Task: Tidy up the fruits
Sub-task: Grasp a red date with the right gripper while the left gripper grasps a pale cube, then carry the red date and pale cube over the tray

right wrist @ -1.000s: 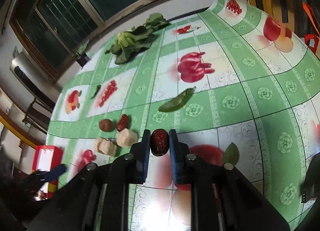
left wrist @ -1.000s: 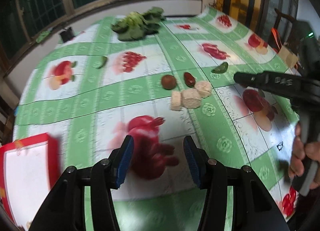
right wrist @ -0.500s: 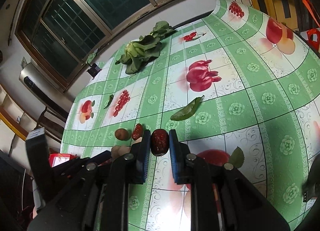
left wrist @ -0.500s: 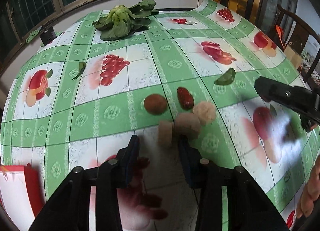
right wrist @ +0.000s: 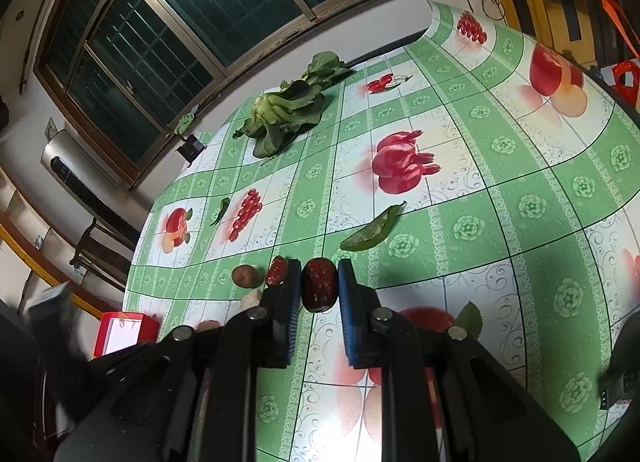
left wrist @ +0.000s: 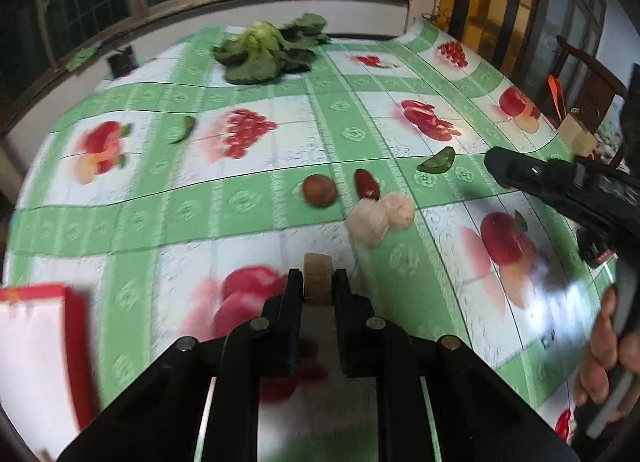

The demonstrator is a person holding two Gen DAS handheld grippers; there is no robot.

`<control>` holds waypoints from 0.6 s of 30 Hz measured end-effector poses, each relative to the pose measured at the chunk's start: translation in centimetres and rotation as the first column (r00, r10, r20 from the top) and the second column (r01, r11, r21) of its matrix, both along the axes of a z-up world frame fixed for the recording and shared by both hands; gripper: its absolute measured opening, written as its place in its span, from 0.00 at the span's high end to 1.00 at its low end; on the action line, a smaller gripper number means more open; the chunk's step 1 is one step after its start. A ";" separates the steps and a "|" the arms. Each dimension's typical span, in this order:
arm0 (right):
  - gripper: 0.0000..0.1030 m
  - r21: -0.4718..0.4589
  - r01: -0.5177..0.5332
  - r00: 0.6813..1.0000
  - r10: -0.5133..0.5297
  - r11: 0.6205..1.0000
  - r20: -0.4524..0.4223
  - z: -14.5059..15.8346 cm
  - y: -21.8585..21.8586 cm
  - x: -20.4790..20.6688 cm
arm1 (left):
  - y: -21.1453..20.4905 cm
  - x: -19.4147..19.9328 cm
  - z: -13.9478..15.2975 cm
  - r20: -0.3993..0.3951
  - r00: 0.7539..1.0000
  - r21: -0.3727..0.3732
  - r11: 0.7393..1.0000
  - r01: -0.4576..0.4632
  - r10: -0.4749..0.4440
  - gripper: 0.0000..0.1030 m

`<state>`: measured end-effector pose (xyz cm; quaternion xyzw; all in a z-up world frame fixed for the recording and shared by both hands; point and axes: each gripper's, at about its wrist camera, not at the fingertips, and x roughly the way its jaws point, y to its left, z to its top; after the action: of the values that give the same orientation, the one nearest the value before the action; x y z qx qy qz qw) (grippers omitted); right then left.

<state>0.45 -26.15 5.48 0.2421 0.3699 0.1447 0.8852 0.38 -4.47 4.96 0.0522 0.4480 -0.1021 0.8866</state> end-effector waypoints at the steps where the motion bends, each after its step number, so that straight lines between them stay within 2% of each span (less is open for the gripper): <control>1: 0.81 0.003 0.003 1.000 -0.003 1.000 0.005 0.0 -0.1 0.0 | 0.3 -0.8 0.4 0.014 1.000 0.001 1.000 -0.004 0.004 0.87; 9: 0.81 -0.043 0.040 0.998 -0.038 0.998 0.053 0.6 -0.5 -0.7 | 2.2 -8.2 4.7 0.159 0.987 0.030 0.999 -0.033 0.028 0.87; 15: 0.81 -0.121 0.070 0.986 -0.051 0.990 0.157 1.9 0.6 -2.6 | 4.5 -12.9 8.1 0.284 0.958 0.023 0.998 -0.058 0.049 0.87; 18: 0.81 -0.118 0.064 0.978 -0.040 0.991 0.203 2.6 1.6 -4.5 | 6.1 -14.7 9.3 0.337 0.938 0.020 0.996 -0.088 0.077 0.87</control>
<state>-4.03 -24.58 8.12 0.1805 0.2808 0.1218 0.9347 -14.30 1.65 14.23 0.0654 0.2937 -0.0467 0.9525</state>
